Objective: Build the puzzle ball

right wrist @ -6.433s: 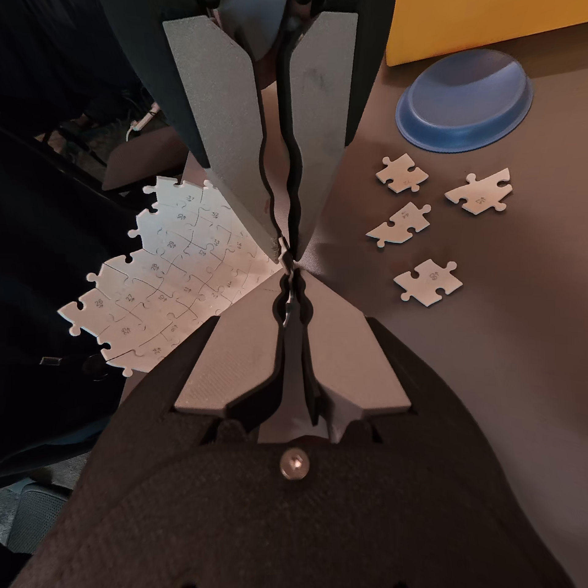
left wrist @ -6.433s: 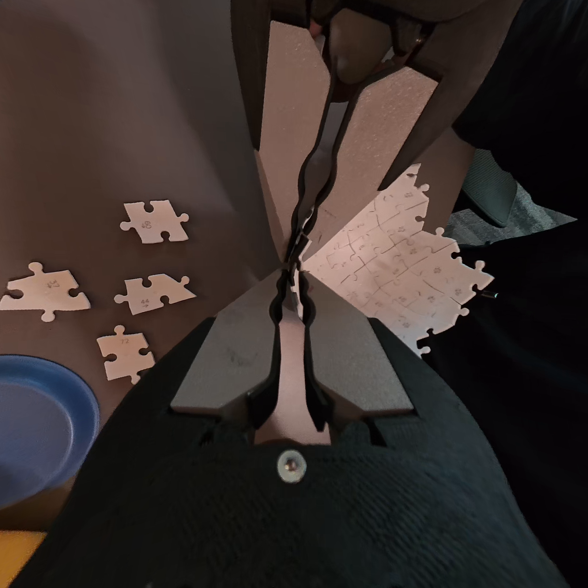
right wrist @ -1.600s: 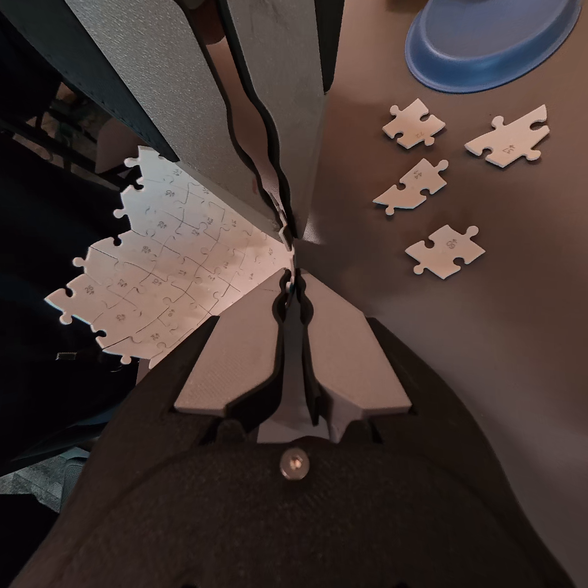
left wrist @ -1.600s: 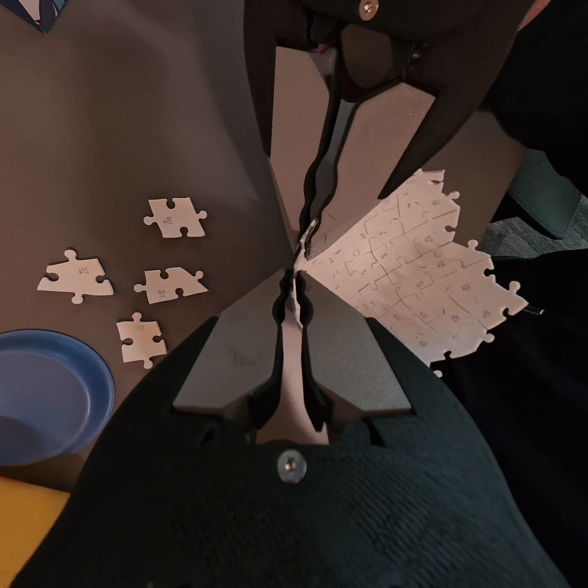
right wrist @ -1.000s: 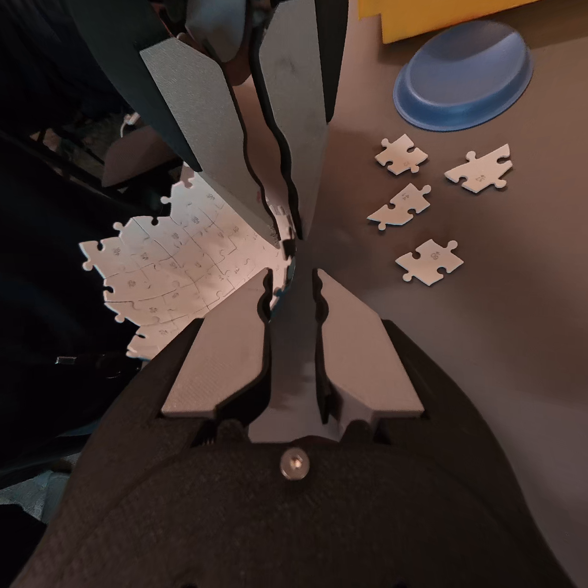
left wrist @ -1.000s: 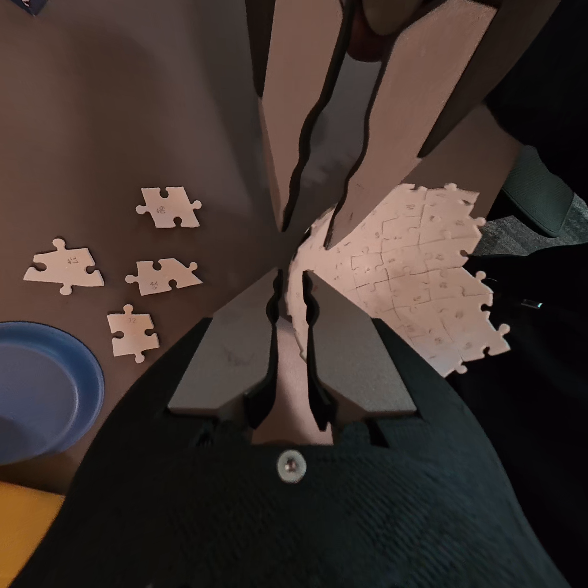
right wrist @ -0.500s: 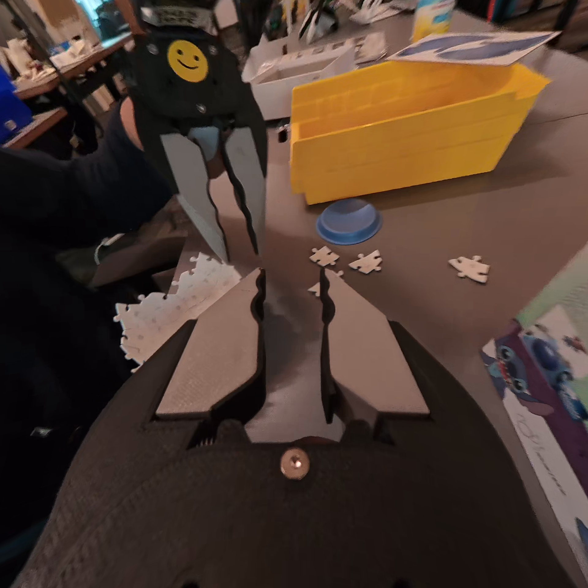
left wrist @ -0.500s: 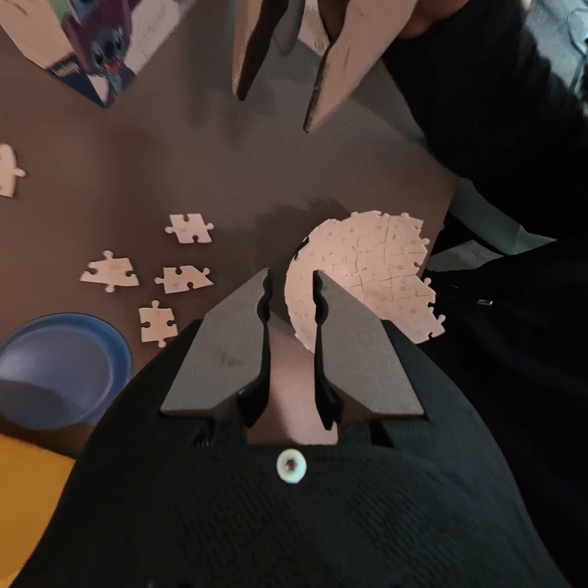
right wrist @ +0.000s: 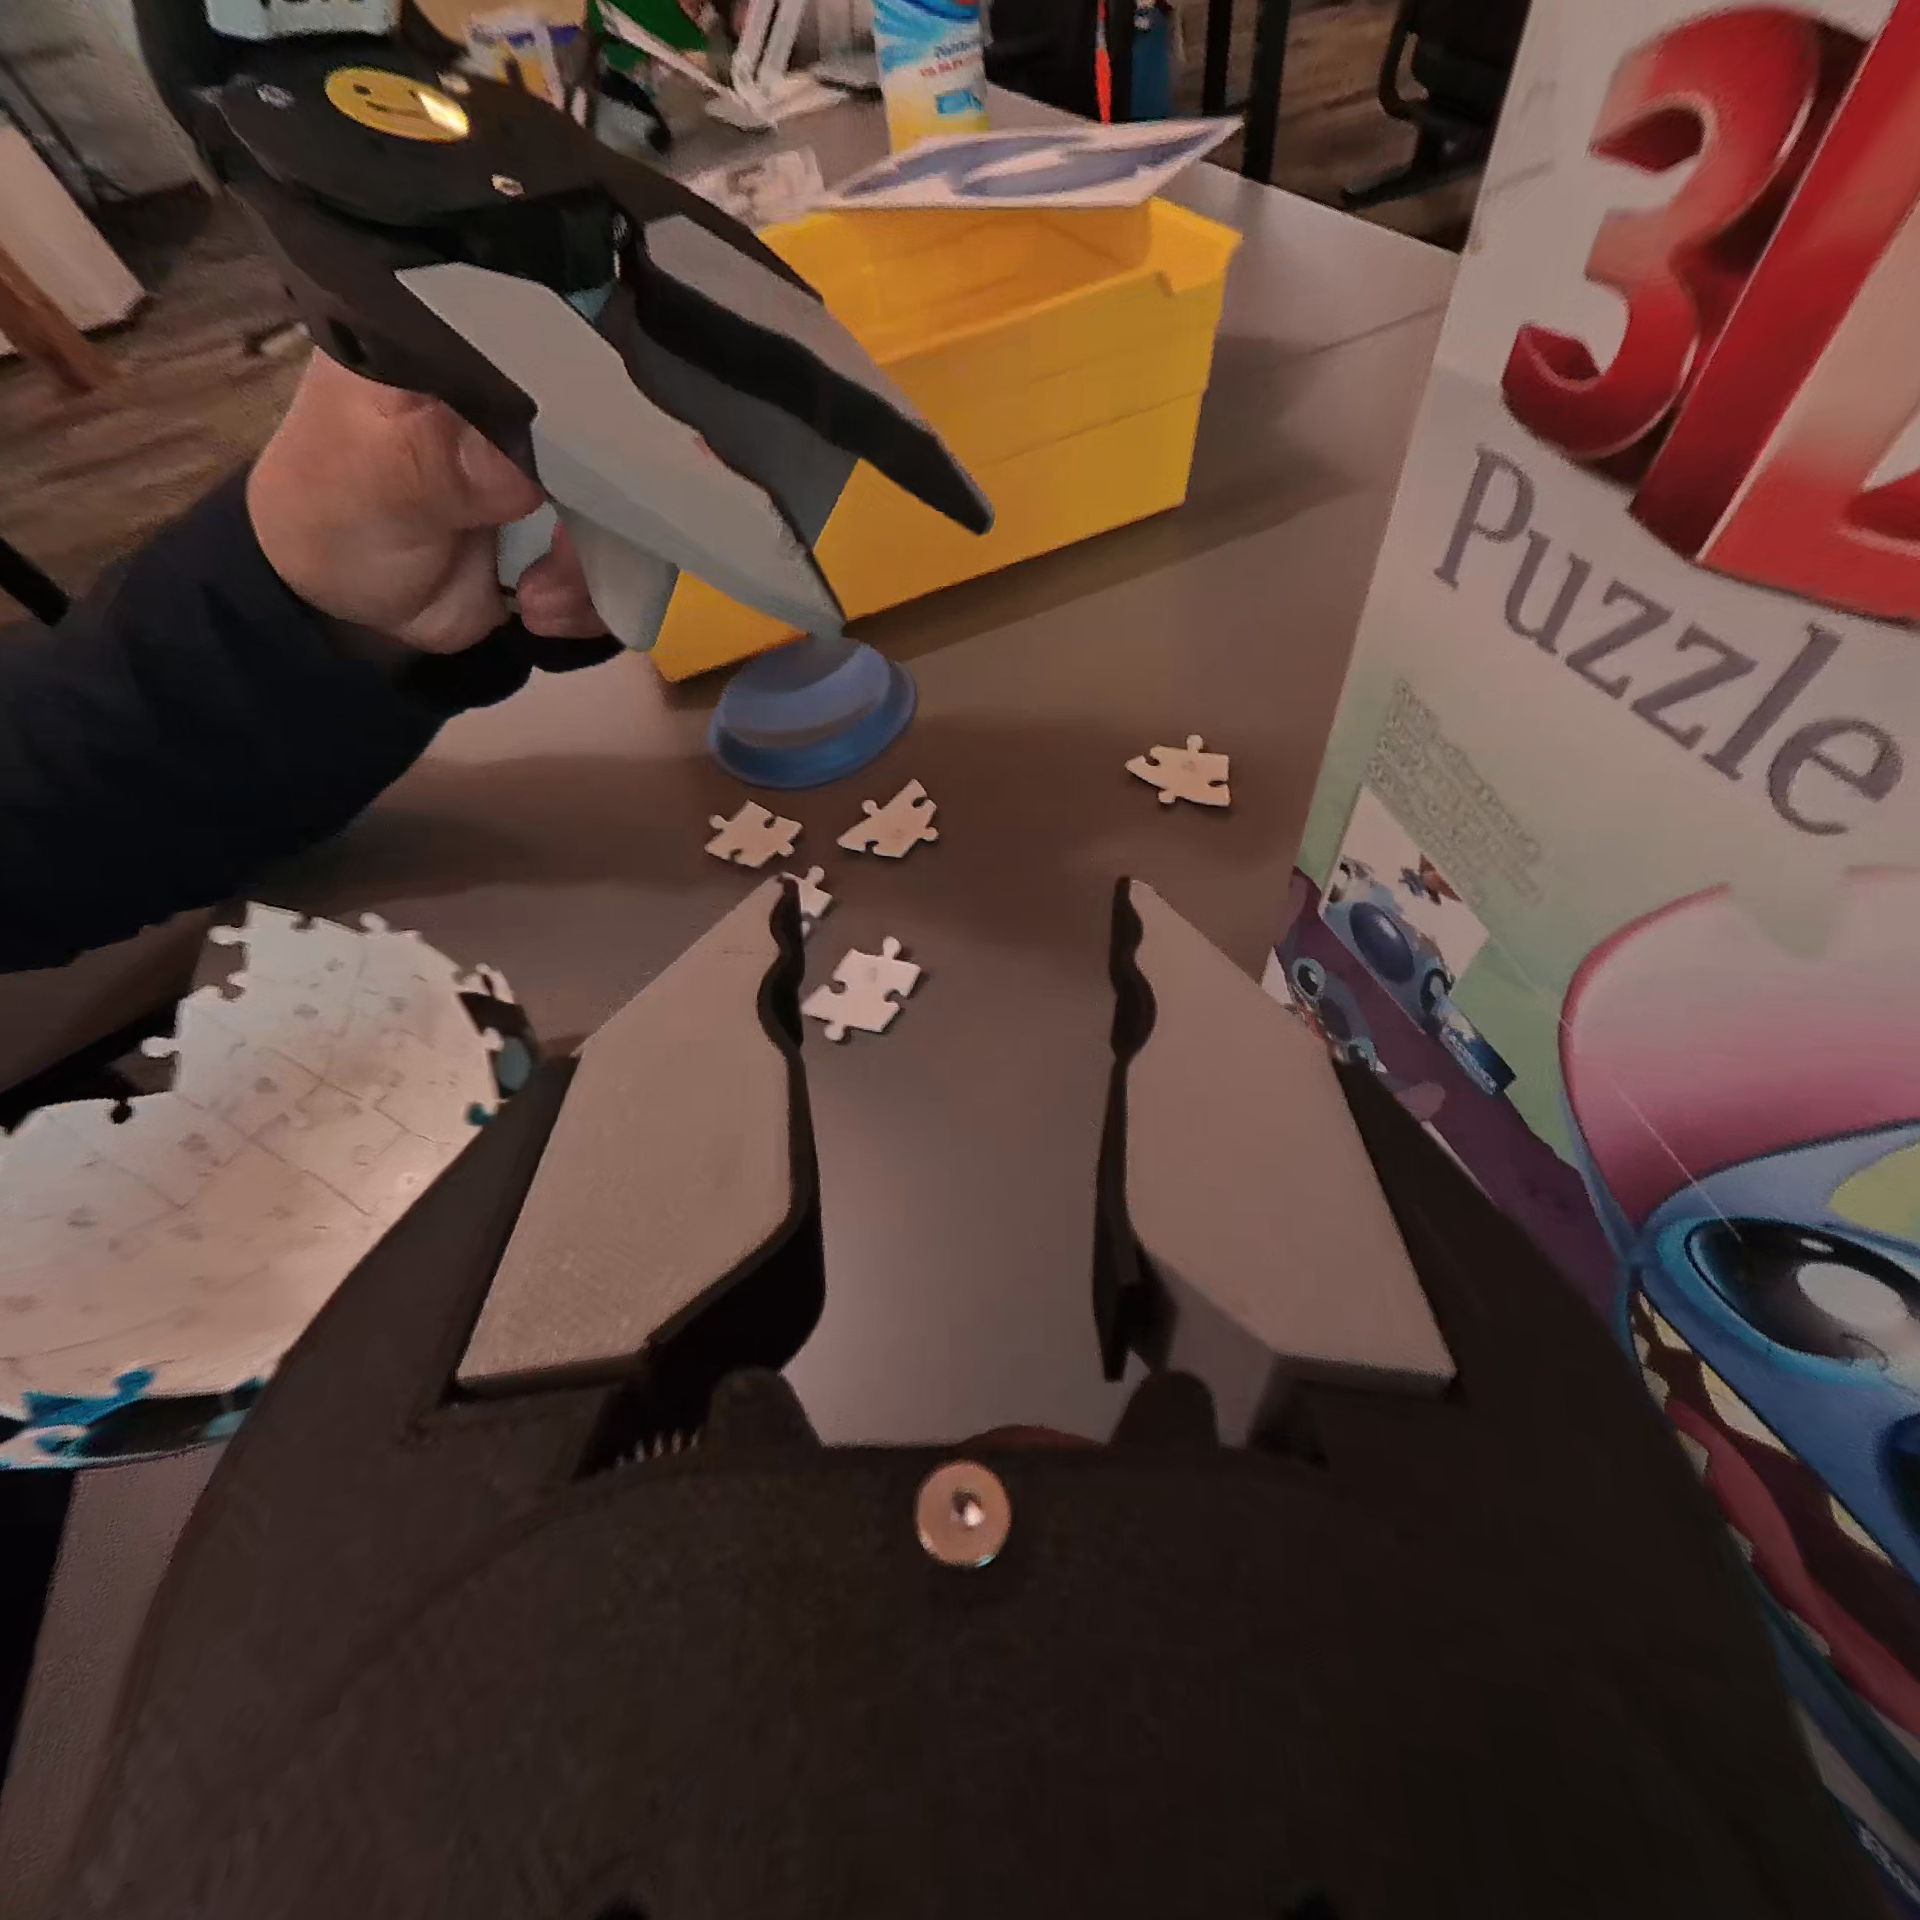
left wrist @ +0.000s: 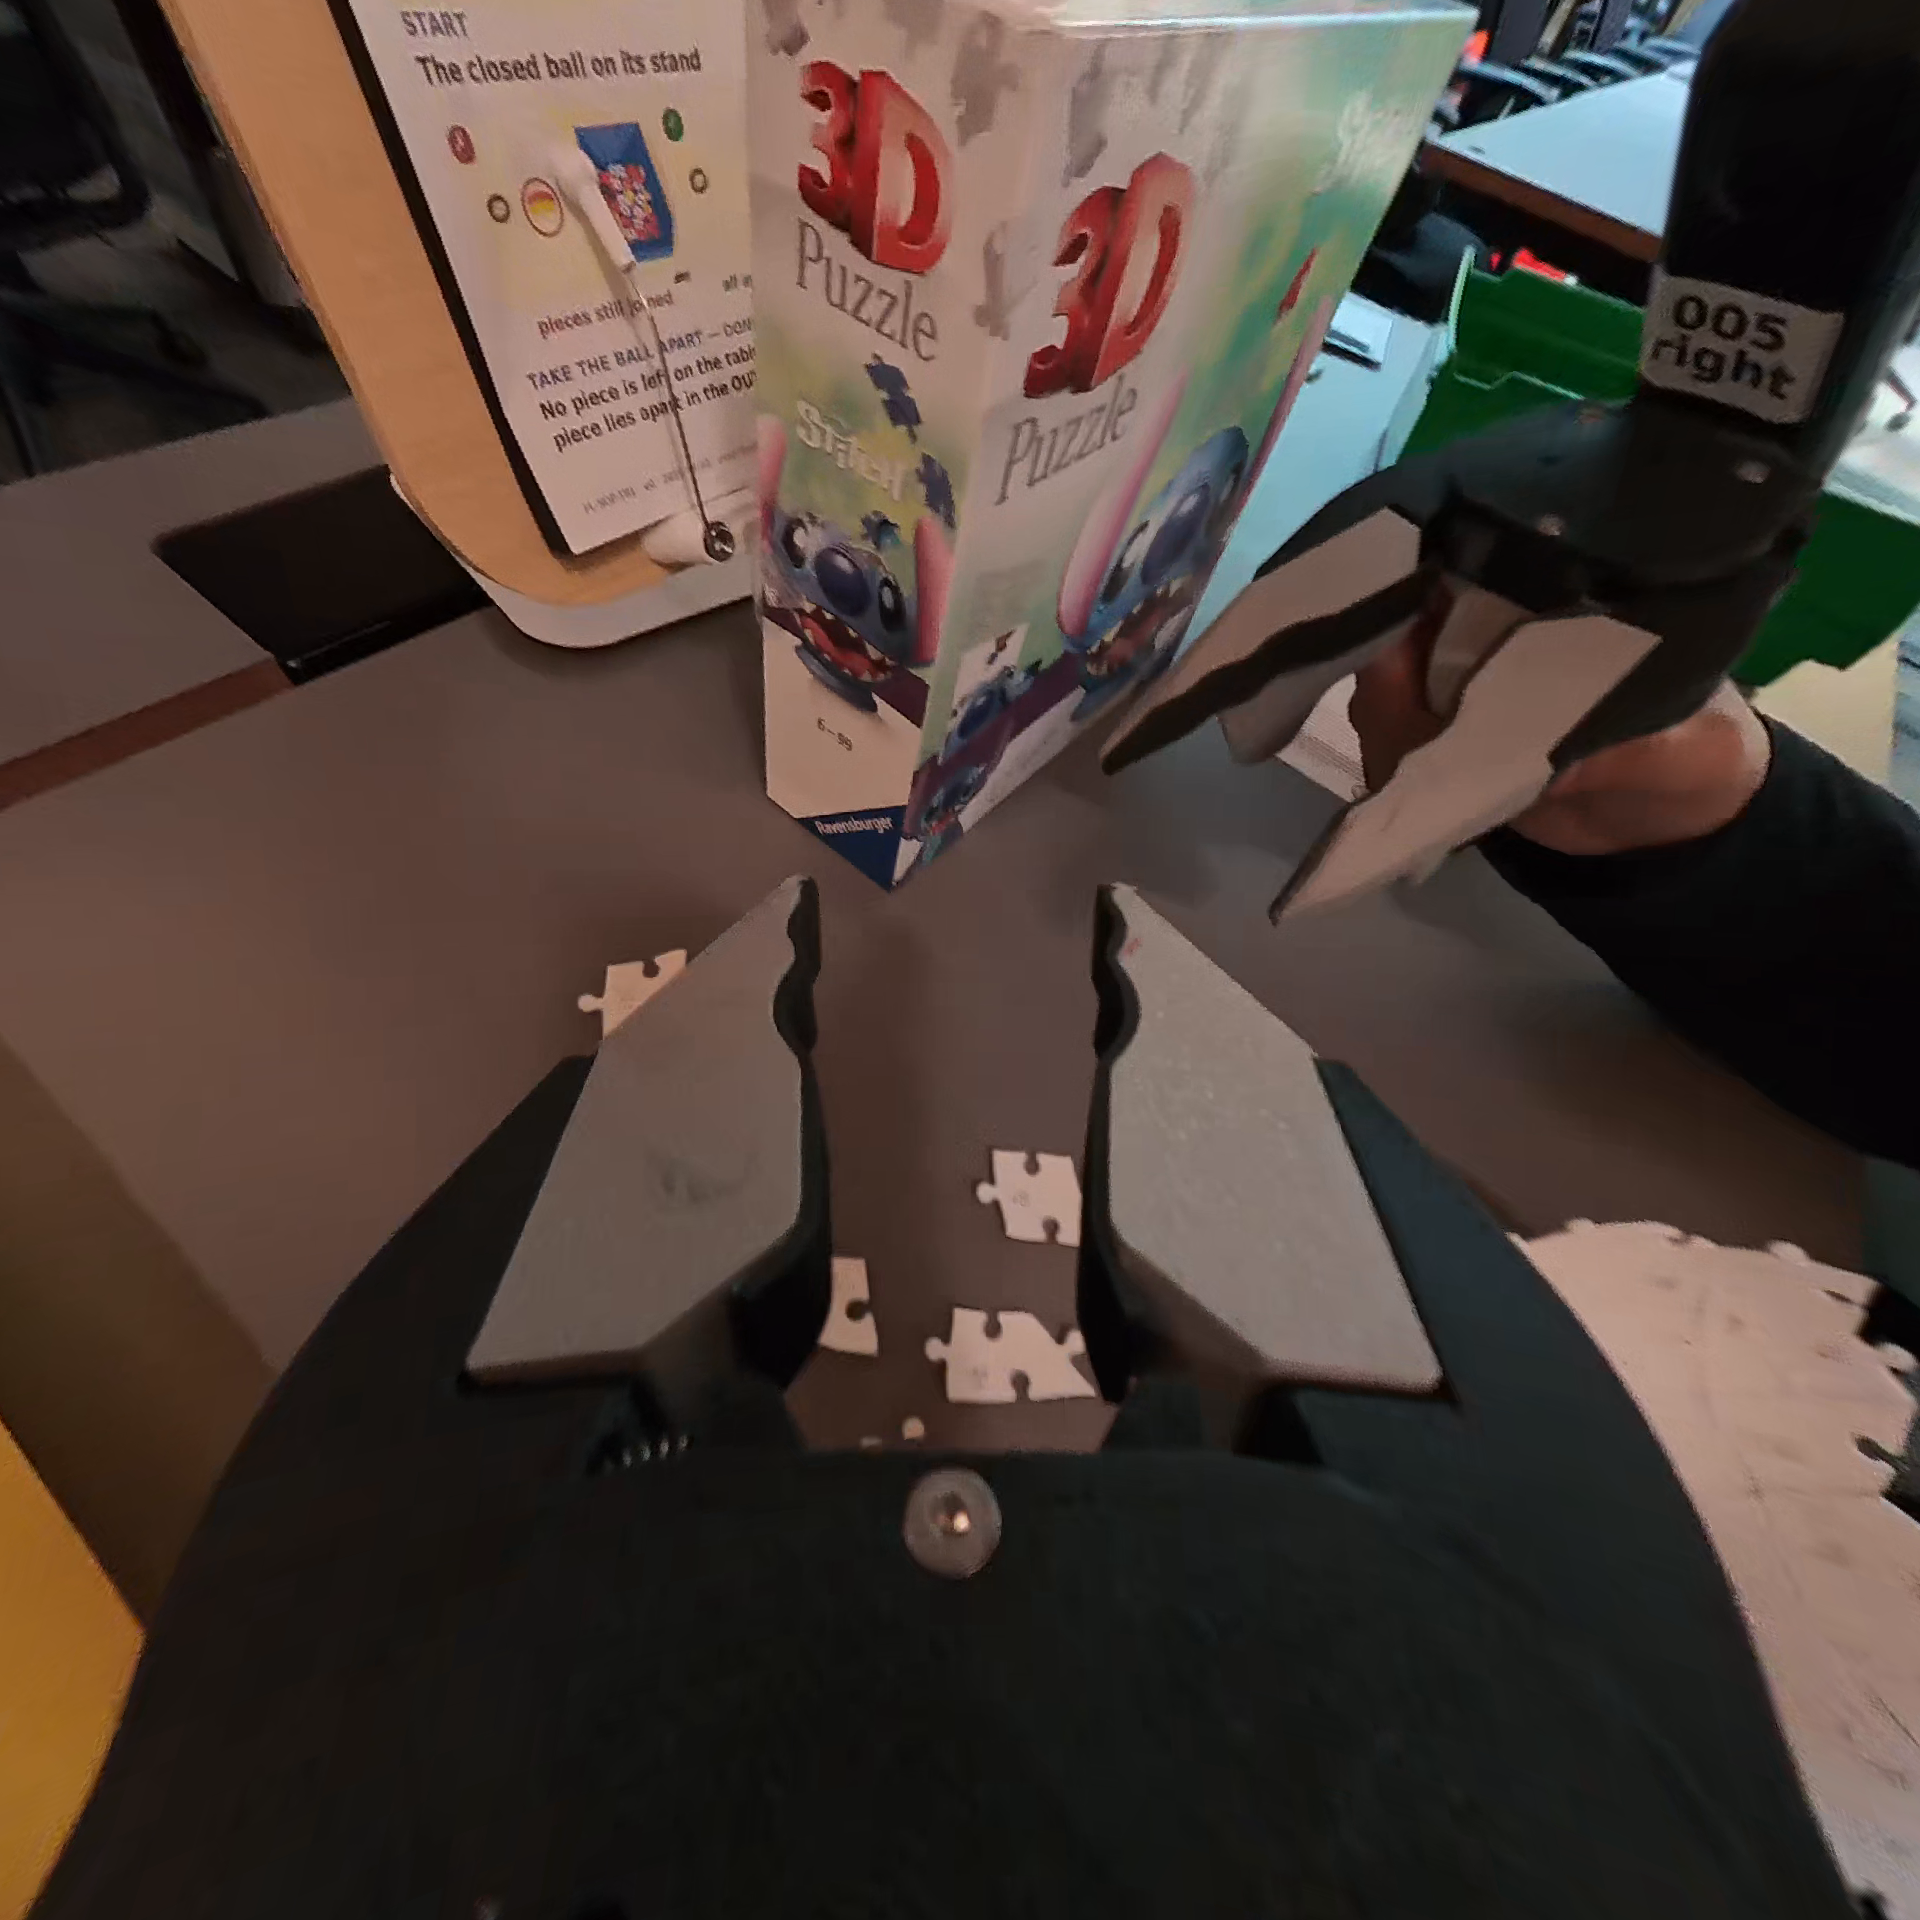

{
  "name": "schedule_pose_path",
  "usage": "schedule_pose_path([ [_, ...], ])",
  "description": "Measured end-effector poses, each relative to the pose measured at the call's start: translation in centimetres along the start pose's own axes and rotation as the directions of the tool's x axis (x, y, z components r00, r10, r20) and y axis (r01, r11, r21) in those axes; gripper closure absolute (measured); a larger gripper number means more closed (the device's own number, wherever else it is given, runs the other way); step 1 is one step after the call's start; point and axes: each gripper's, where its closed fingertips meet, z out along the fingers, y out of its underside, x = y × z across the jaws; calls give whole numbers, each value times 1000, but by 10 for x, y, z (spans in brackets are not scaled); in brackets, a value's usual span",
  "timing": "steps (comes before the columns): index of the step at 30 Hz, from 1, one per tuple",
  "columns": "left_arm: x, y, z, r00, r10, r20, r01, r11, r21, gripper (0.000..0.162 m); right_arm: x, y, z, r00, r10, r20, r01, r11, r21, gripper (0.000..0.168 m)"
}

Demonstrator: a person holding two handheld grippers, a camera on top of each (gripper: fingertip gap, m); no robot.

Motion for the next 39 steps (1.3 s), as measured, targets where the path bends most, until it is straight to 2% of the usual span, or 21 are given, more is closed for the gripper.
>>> schedule_pose_path([
  [3,-9,8,11,1000,8,26,-9,1000,30,111,9,16,7,997,-40,-72,36,998,-57,112],
  [5,-14,24,14,997,42,62,-40,999,-34,111,15,23,13,993,-50,-108,42,996,-79,113],
  [7,-29,34,11,981,96,166,-85,994,-73,111,17,27,19,993,-39,-112,30,996,-81,113],
  [11,-19,42,15,989,70,129,-57,993,-100,111,23,34,25,989,-31,-142,20,997,-78,114],
  [15,-28,47,14,978,105,182,-83,989,-124,111,30,43,30,981,-65,-181,47,994,-103,115],
  [21,-29,56,18,982,72,173,-47,988,-144,111,36,61,38,970,-115,-216,76,981,-181,115],
  [33,-37,75,28,980,65,189,-24,978,-208,111,38,72,43,970,-127,-208,73,966,-249,114],
  [39,-36,77,29,986,13,166,22,978,-206,111,38,76,45,968,-144,-205,84,957,-276,116],
])
